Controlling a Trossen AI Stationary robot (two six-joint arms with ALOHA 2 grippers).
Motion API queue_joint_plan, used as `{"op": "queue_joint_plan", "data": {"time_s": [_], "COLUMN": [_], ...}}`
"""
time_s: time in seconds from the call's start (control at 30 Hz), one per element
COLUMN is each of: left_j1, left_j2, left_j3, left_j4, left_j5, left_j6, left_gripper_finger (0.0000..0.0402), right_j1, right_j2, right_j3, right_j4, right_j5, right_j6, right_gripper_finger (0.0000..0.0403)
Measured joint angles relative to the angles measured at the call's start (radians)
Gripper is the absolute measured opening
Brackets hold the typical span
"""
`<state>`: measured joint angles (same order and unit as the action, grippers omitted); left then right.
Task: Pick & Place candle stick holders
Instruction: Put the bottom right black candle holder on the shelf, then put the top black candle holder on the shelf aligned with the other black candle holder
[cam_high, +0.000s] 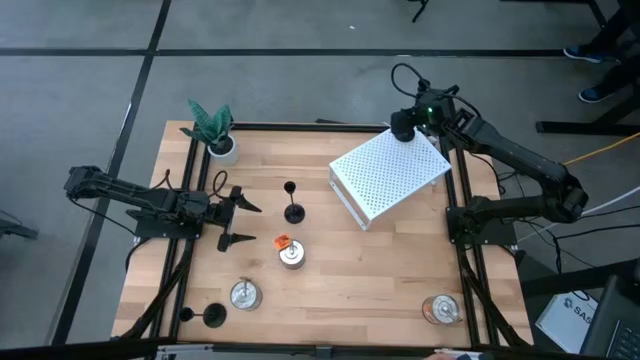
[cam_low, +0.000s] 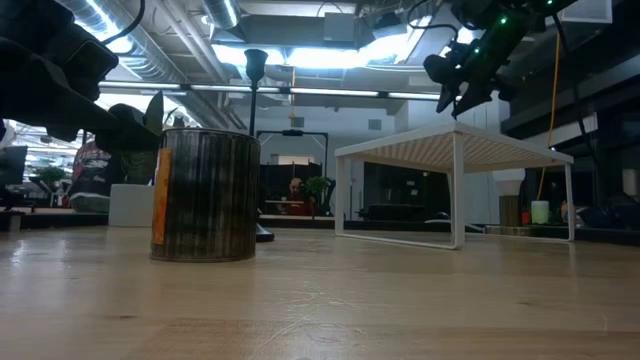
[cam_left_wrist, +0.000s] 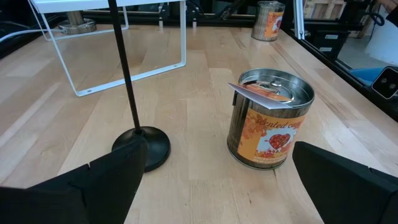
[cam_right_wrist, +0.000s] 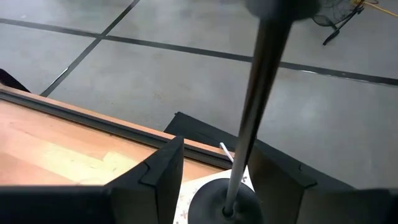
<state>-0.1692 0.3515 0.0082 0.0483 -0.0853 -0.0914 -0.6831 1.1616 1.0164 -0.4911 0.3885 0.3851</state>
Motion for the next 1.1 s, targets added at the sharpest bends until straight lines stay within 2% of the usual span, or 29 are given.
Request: {"op": "queue_joint_plan", "data": {"time_s": [0.5, 0.73, 0.87, 1.1], "left_j1": [0.0, 0.0, 0.0, 0.0], "left_j2": [0.0, 0.0, 0.0, 0.0], "left_j3": [0.0, 0.0, 0.0, 0.0], "left_j4": [0.0, 0.0, 0.0, 0.0], "left_j5": [0.0, 0.0, 0.0, 0.0], "left_j6": [0.0, 0.0, 0.0, 0.0], "left_gripper_finger": [0.04, 0.04, 0.04, 0.04], "right_j1": [0.049, 0.051, 0.063, 0.128], "right_j2": [-0.108, -0.135, -0.158, -0.205], "right_j3": [0.0, 0.0, 0.0, 0.0], "right_j4": [-0.102, -0.235, -0.271, -0.381], "right_j5": [0.01, 0.004, -0.06, -0.272], "right_j6": [0.004, 0.105, 0.086, 0.056], "right_gripper_finger": [0.0178, 0.0178, 0.0178, 0.0178]}}
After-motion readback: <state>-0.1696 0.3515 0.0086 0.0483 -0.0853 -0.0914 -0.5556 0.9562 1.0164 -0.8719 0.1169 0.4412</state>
